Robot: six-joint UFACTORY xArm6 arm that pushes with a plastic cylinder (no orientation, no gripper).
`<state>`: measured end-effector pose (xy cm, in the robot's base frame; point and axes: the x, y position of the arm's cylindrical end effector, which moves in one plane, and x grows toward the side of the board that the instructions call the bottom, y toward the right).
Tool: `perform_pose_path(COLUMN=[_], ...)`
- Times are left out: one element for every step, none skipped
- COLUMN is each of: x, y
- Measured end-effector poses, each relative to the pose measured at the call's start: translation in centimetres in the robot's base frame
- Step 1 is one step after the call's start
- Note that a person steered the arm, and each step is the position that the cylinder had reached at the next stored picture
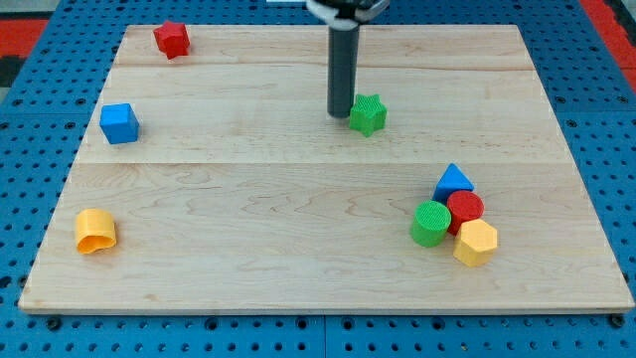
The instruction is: Push the green star into the green circle
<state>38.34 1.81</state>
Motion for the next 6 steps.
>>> perform_pose_path(x=[-1.1, -6.2, -2.4, 3.9, 5.5, 9.8], y=[0.1, -0.3, 3.8, 4.3, 4.1, 6.5])
